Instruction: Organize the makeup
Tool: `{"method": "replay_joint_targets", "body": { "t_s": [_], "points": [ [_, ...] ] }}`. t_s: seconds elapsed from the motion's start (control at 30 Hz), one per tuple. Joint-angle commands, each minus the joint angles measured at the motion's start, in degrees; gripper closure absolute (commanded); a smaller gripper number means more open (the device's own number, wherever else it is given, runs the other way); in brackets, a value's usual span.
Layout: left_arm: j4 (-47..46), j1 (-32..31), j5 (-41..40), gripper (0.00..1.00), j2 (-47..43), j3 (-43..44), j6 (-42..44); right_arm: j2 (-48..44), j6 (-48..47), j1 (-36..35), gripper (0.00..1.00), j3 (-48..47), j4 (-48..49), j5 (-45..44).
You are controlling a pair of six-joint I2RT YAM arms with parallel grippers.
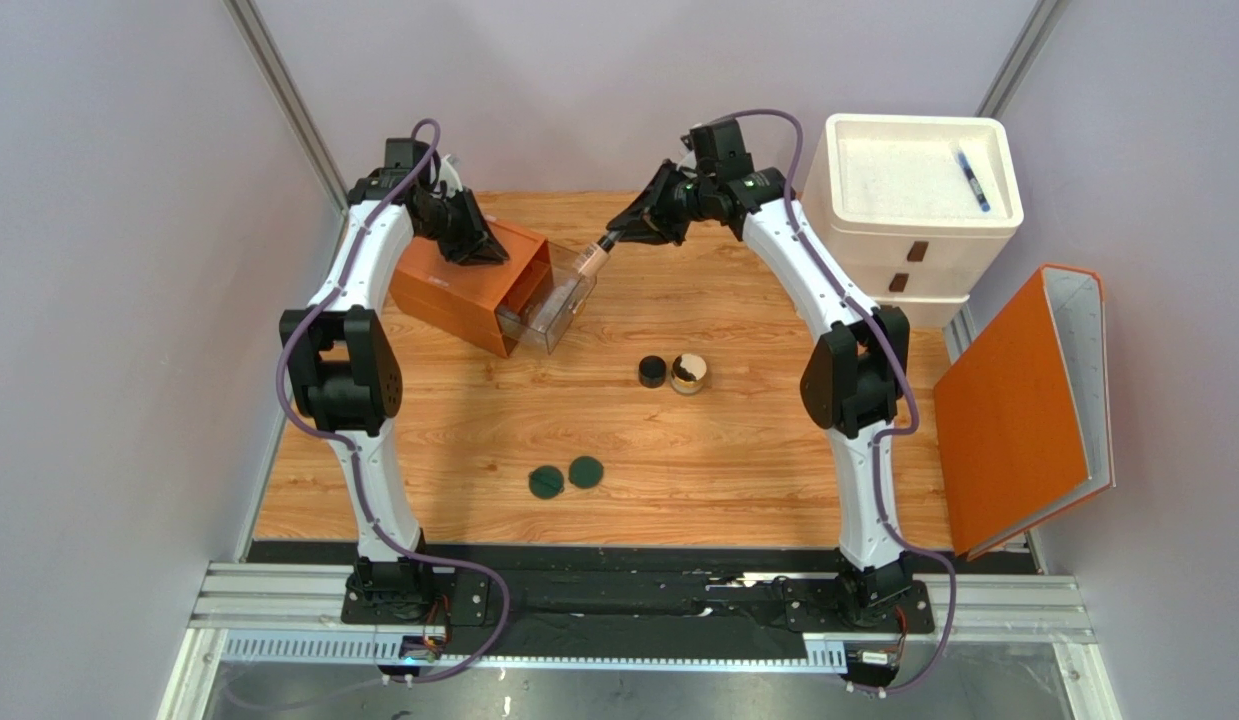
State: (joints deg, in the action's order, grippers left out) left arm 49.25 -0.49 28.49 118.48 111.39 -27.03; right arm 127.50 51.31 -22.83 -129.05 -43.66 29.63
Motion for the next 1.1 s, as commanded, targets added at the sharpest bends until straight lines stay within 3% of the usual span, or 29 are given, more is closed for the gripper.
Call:
{"method": "replay_joint_targets", "body": {
  "t_s": [0.0,0.37,0.6,0.77,1.07],
  "points": [
    [1.4,0.1,-1.4,0.76,0.0,-1.0,0.0,-1.9,3.4,-0.9,1.00,-3.7,8.4,4.1],
    [2.2,0.1,-1.9,0.76,0.2,-0.2,0.5,6.8,5.9,-7.2,1.00,-9.5,10.0,3.7],
    [2.5,0.1,-2.4,0.76,0.4,0.3,0.8,8.2,4.2,-9.1,1.00,-6.7,8.4,2.3],
    [2.3,0.1,-2.3,0.76,0.7,0.2,0.7,10.0,4.1,-9.1,0.80,-8.0,7.5,3.2],
    [2.6,0.2,-2.4,0.76,0.8,1.4,0.7,12.2,5.8,-8.6,0.63,-9.5,8.6,2.3]
  ]
}}
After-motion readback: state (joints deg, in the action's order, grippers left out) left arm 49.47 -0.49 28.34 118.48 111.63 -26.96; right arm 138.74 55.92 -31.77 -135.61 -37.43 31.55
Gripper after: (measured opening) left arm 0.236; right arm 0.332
